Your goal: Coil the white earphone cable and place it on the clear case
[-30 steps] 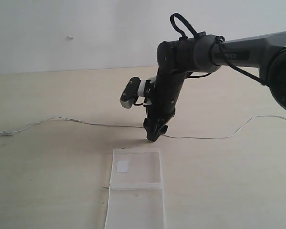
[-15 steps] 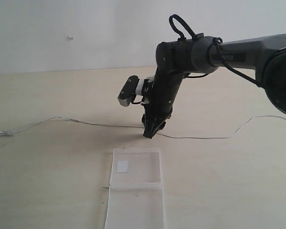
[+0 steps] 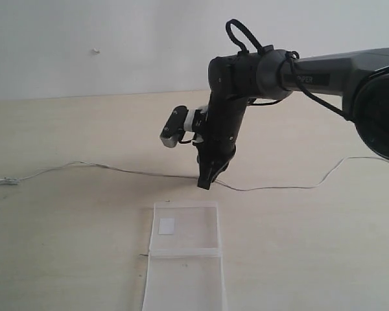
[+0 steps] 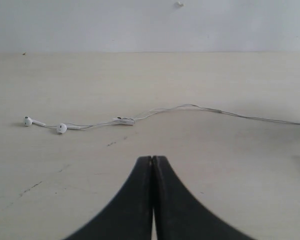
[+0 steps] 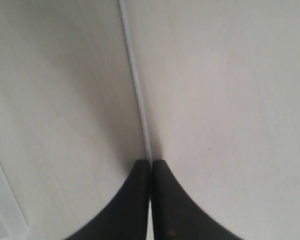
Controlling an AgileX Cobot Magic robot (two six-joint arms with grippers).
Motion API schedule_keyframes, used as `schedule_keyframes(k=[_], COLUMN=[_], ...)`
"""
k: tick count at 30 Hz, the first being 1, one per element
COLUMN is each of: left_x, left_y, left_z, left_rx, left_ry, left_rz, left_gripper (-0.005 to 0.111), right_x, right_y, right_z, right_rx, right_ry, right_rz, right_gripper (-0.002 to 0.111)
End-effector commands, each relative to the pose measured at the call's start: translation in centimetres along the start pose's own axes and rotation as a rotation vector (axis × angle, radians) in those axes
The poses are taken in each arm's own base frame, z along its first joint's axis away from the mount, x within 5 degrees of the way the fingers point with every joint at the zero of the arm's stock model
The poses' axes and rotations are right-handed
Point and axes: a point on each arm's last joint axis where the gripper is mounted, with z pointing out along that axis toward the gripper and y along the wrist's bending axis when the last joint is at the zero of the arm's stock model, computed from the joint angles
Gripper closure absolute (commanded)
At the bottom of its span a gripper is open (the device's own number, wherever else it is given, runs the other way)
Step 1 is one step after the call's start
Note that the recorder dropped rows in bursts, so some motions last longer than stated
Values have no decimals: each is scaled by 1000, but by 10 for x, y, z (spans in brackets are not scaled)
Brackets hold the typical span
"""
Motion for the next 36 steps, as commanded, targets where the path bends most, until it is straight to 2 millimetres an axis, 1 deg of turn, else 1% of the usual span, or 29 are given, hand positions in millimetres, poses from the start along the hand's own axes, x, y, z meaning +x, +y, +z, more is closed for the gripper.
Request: schedule_keyframes(k=[1,6,9,10,11,13,14,19,20,21,22,23,24,30,36], left_x=[0,0,0,0,0,0,0,0,0,0,0,0,0,0,0], left_y=[0,0,0,0,0,0,0,0,0,0,0,0,0,0,0], left_z=[0,0,0,0,0,0,0,0,0,0,0,0,0,0,0], left_rx=[7,7,7,7,7,7,7,7,7,7,7,7,7,7,7], left_ry=[-11,-11,-11,-11,-11,-11,-11,-11,-11,-11,-11,-11,-11,-11,-11], left_rz=[3,3,3,3,3,3,3,3,3,3,3,3,3,3,3], left_gripper=[107,107,107,107,107,107,107,107,107,107,107,107,107,107,107], right_x=[19,11,4,4,2,1,1,7,7,7,8,9,9,11,9], right_y=[0,-3,-6,-6,-6,-7,-7,-13,-13,-13,-11,-11,-9,1,18], right_z=[26,-17,-57,-64,-76,-91,-94,-122,-133,-138,-151,-157,-169,-205,-244], right_rx=[-20,50,135,148,175,212,226,351,374,386,406,417,429,420,340], right_ry=[145,71,-26,-41,-74,-102,-107,-123,-152,-167,-200,-216,-253,-379,-565], right_rz=[-10,8,46,48,58,73,81,234,273,297,346,375,421,518,572], right_gripper=[108,108,108,108,108,108,108,108,108,108,108,108,108,108,108])
